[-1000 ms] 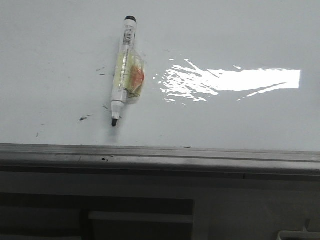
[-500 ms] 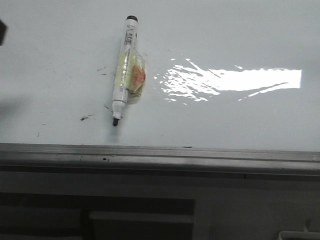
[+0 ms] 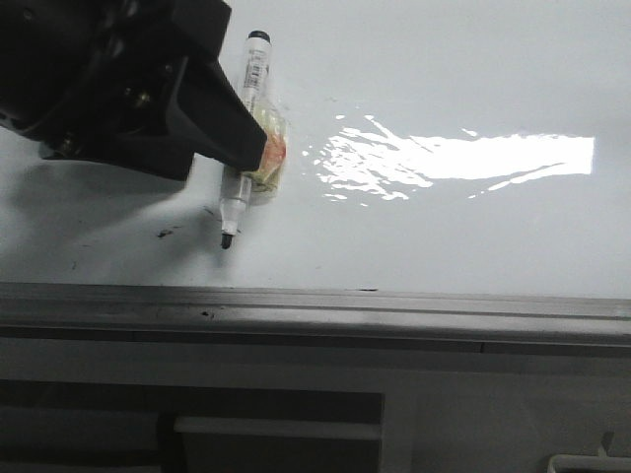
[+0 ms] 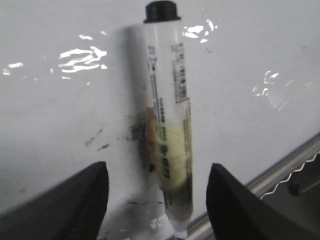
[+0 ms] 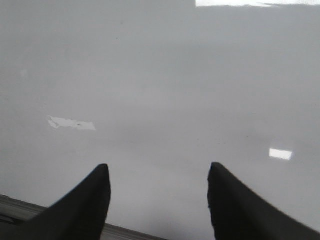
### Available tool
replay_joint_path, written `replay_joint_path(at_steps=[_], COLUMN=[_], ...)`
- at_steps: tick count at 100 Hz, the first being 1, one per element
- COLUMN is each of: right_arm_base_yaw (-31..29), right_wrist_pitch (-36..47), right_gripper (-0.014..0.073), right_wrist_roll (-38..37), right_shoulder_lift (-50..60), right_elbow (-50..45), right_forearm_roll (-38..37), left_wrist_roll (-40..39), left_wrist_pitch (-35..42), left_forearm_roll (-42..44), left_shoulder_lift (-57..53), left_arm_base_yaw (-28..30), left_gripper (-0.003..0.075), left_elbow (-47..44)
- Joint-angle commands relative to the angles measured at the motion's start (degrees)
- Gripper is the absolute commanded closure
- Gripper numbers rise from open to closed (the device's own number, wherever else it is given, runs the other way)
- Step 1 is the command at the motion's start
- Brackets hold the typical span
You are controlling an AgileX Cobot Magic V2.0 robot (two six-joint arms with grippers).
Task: Write number 5 on whiteboard
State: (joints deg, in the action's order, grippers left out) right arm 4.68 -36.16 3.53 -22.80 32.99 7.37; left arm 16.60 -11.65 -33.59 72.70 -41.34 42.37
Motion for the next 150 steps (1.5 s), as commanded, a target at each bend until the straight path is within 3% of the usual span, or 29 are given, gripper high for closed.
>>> replay_joint_path(at_steps=[1, 23, 30, 38, 47, 62, 81, 92, 112, 150], right_arm_base_yaw=[0.04, 0.04, 0.04, 0.27, 1.61, 5.29, 10.41, 13.56, 20.34, 33.27], right_wrist_pitch=[5.06, 7.68, 7.68, 7.01, 5.65, 0.16, -7.29, -8.68, -8.09, 8.48], right_gripper=[0.0207, 0.0207, 0.0207, 0.0207, 0.0207, 0.0207, 0.0207, 0.0207, 0.0205, 0.0205], right_wrist_roll=[0.71, 0.71, 0.71, 2.10, 11.21, 30.35, 49.52, 57.92, 63.91, 65.02], right_shoulder_lift=[-1.11, -1.46, -1.95, -2.83, -3.98, -7.89, -16.10, -20.80, -26.75, -36.03], right_elbow=[1.90, 1.90, 1.90, 2.04, 2.73, 5.60, 8.91, 10.46, 12.60, 12.60], right_forearm_roll=[0.15, 0.30, 1.18, 3.95, 11.88, 26.71, 41.38, 47.41, 49.39, 49.39], left_wrist_roll=[-0.03, -0.03, -0.03, -0.03, 0.08, 9.20, 35.38, 44.47, 47.63, 49.11], left_wrist_pitch=[4.68, 4.63, 3.69, 2.42, 0.71, -5.48, -12.13, -13.01, -13.01, -13.04], left_forearm_roll=[-1.45, -2.13, -2.12, -2.12, -2.01, 1.21, 5.44, 6.08, 6.08, 5.97], left_shoulder_lift=[0.32, 3.73, 4.16, 4.16, 3.68, 1.62, -3.05, -4.78, -5.27, -5.27], left_arm_base_yaw=[-0.38, -0.38, -0.38, -0.38, -0.38, -1.01, -4.67, -6.50, -6.84, -6.85], left_gripper=[0.0335, 0.0365, 0.0444, 0.0585, 0.0743, 0.0740, 0.0740, 0.0740, 0.0740, 0.0740], left_elbow=[2.00, 2.00, 2.00, 2.00, 2.14, 4.10, 6.18, 6.18, 6.18, 6.18])
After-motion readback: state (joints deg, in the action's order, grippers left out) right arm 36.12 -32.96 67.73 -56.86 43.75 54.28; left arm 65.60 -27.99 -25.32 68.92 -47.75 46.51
